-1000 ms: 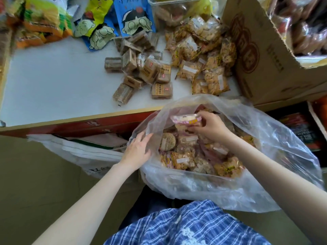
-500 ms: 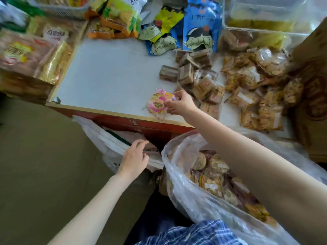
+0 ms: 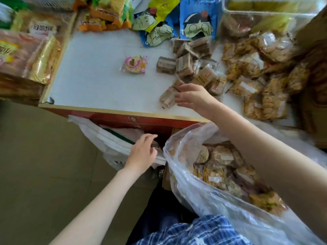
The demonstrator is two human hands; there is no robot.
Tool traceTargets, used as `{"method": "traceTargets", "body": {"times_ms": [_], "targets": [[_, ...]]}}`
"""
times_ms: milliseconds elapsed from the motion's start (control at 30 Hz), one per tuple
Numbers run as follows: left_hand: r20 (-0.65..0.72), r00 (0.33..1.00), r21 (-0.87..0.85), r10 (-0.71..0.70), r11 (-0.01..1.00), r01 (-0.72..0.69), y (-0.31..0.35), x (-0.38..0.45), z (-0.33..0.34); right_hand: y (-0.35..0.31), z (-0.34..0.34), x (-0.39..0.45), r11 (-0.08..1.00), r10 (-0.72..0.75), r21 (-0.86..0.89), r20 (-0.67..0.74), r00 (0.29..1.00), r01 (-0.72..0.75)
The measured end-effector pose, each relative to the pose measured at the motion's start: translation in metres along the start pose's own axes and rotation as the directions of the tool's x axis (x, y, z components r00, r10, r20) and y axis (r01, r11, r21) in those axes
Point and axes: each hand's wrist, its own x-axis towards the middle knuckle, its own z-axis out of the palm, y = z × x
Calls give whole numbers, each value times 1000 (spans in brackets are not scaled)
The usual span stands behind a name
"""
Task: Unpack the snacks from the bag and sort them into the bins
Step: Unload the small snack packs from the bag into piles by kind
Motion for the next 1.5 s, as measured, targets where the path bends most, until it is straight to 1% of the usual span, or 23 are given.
{"method": "traceTargets", "body": {"times_ms": [67, 167, 233, 300, 400, 500, 533, 567, 633, 700, 733, 800, 833, 867, 933, 1000, 1067, 1133, 1233, 1300, 1367, 1433, 1500], "targets": [[12, 998, 1, 55, 998, -55, 14, 5, 7, 21, -43, -39, 998, -25, -58, 3, 1000, 25], [79, 985, 55, 155, 986, -159, 33, 9, 20, 59, -94, -93, 990, 25, -137, 39, 999, -19], [126, 975, 59, 182, 980, -191, 44, 11, 30, 93, -116, -112, 952, 73, -300, 29, 997, -61], [165, 966, 67, 201, 974, -215, 51, 10, 37, 130, -130, -113, 841, 125, -528, -20, 992, -116], [205, 956, 105, 209, 966, -234, 57, 7, 44, 184, -140, -93, 581, 144, -798, -91, 985, -159], [197, 962, 156, 187, 963, -219, 55, 4, 45, 220, -128, -70, 339, 162, -928, -104, 981, -155], [196, 965, 174, 175, 962, -209, 54, 4, 44, 228, -121, -64, 278, 162, -944, -133, 978, -175], [198, 967, 190, 160, 962, -198, 52, 4, 43, 233, -115, -59, 252, 160, -947, -162, 974, -199], [203, 971, 212, 127, 962, -170, 48, 5, 41, 235, -109, -57, 284, 191, -932, -177, 965, -227], [192, 974, 207, 119, 965, -159, 46, 5, 43, 227, -115, -66, 399, 181, -892, -152, 972, -214], [184, 975, 198, 123, 967, -159, 46, 5, 44, 218, -122, -73, 511, 154, -836, -139, 978, -199], [168, 978, 171, 127, 973, -156, 46, 6, 46, 193, -135, -92, 786, 163, -586, -107, 981, -195], [161, 979, 154, 126, 976, -151, 46, 6, 47, 178, -139, -103, 876, 172, -448, -55, 984, -178], [155, 980, 133, 124, 981, -145, 46, 6, 47, 163, -142, -113, 919, 165, -361, -6, 986, -156], [123, 984, 73, 126, 988, -136, 46, 5, 46, 137, -145, -125, 941, 123, -324, 60, 991, -97], [51, 989, 14, 138, 990, -139, 44, 3, 41, 109, -139, -129, 948, 58, -316, 89, 994, -27], [-30, 992, -28, 123, 992, -124, 39, 2, 31, 83, -128, -120, 966, 5, -258, 103, 995, 22], [-91, 993, -63, 78, 995, -83, 29, 3, 18, 63, -111, -99, 973, -6, -229, 79, 997, 24], [-138, 990, -101, -18, 995, 4, 8, 2, 3, 46, -70, -51, 950, 11, -312, -13, 1000, -14], [-125, 989, -147, -85, 987, 66, -4, -1, -3, 39, -36, -22, 954, 25, -298, -52, 998, -39], [-99, 986, -218, -135, 969, 111, -17, -5, -10, 26, 6, 7, 965, 55, -256, -45, 997, -65], [-84, 985, -254, -153, 959, 127, -28, -9, -15, 16, 42, 38, 961, 65, -265, -73, 995, -82], [-86, 983, -248, -161, 959, 135, -37, -11, -18, 6, 69, 65, 975, 70, -201, -107, 992, -91]]}}
